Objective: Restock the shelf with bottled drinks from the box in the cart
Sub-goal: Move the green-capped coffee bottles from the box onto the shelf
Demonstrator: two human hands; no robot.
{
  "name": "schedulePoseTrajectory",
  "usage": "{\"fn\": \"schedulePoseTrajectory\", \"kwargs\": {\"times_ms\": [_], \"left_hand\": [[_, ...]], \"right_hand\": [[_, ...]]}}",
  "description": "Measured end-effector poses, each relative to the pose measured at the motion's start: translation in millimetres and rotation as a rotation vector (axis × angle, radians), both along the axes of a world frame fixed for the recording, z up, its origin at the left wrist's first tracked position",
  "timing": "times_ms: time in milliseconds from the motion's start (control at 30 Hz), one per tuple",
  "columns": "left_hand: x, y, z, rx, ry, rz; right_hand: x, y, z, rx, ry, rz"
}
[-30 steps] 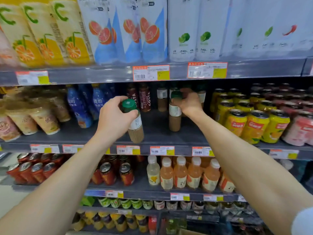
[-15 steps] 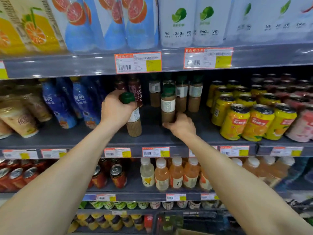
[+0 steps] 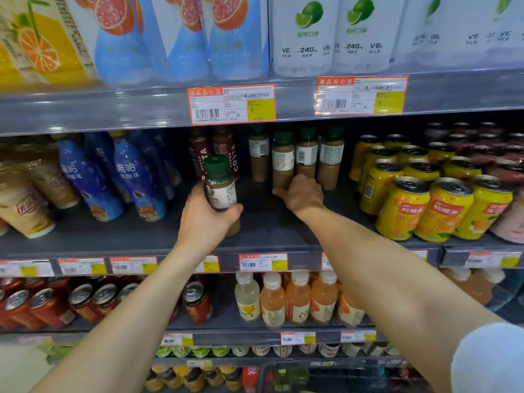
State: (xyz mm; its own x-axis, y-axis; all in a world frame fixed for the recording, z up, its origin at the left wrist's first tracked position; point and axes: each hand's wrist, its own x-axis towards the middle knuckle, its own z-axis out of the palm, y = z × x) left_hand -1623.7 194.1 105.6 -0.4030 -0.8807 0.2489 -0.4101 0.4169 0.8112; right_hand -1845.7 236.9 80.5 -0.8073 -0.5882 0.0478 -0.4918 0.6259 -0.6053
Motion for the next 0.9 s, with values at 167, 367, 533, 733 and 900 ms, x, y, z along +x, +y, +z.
{"fn": "schedulePoseTrajectory", "kwargs": {"times_ms": [167, 367, 533, 733, 900], "left_hand": [[8, -9, -32, 0.033, -0.252, 0.043], [-2, -18, -41, 0.004, -0.319, 0.037], [-28, -33, -38, 0.003, -0.348, 0.009], [-71, -56, -38, -0.001, -0.352, -0.043], [-100, -72, -43, -0.052, -0.345, -0.031]], "right_hand": [[-5, -2, -3, -0.042, 0.011, -0.012], [-4, 3, 0, -0.02, -0.026, -0.022], [22, 41, -1, 0.203, 0.089, 0.104], [46, 97, -13, 0.137, 0.198, 0.392], [38, 109, -19, 0.183, 0.217, 0.523]]}}
